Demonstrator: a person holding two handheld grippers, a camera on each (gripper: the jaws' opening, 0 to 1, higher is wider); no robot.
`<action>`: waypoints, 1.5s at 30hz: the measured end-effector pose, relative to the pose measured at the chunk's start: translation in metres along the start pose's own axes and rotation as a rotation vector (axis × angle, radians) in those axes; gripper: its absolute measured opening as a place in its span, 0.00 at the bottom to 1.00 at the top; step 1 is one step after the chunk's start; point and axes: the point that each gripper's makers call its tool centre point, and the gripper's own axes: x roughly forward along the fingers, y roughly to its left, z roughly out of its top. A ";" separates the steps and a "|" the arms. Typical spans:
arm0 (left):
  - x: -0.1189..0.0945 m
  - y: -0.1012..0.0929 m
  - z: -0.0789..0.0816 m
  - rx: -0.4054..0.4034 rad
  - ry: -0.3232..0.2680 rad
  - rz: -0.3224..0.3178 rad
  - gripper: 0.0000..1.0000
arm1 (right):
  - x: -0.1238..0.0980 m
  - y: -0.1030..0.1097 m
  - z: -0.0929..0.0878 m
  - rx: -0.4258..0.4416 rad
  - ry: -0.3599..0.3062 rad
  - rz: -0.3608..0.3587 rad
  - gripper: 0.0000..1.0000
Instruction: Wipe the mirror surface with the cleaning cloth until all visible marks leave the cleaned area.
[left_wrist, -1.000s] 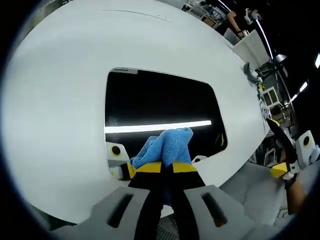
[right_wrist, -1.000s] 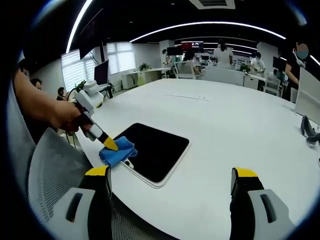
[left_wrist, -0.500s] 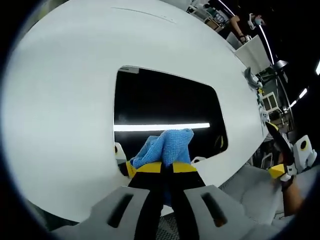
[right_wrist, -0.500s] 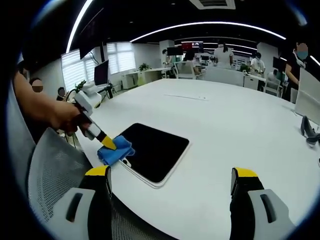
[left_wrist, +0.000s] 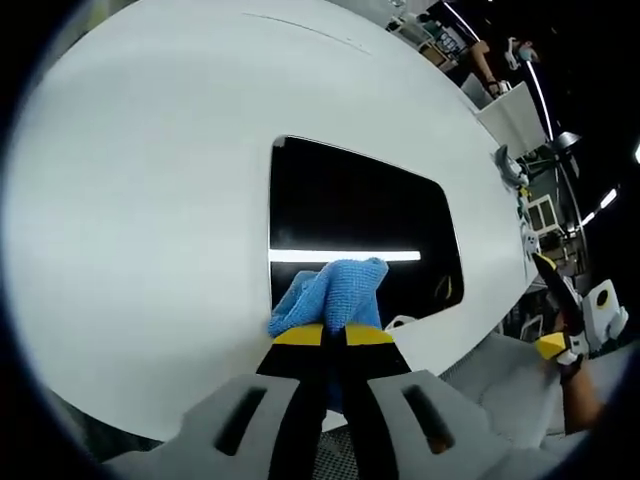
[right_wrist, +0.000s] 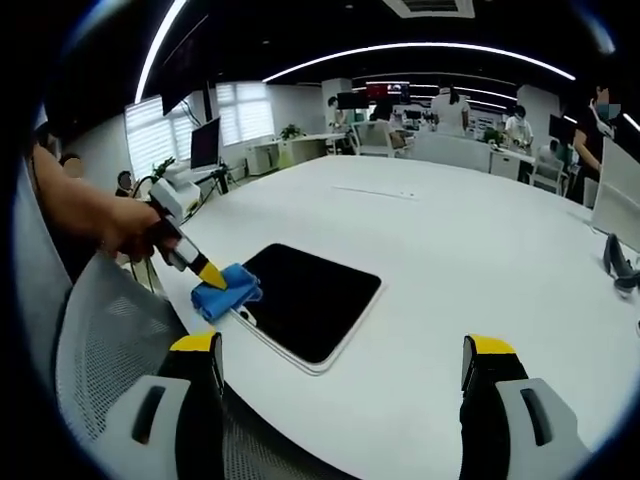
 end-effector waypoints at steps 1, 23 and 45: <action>0.000 0.001 0.000 -0.002 0.001 0.001 0.01 | 0.000 0.000 0.000 0.002 0.000 0.002 0.99; -0.002 0.014 0.010 -0.085 0.009 -0.006 0.01 | 0.001 0.001 0.001 -0.003 0.001 0.005 0.99; 0.014 0.015 0.065 0.010 0.014 0.025 0.01 | 0.003 -0.001 -0.005 -0.042 0.033 -0.004 0.99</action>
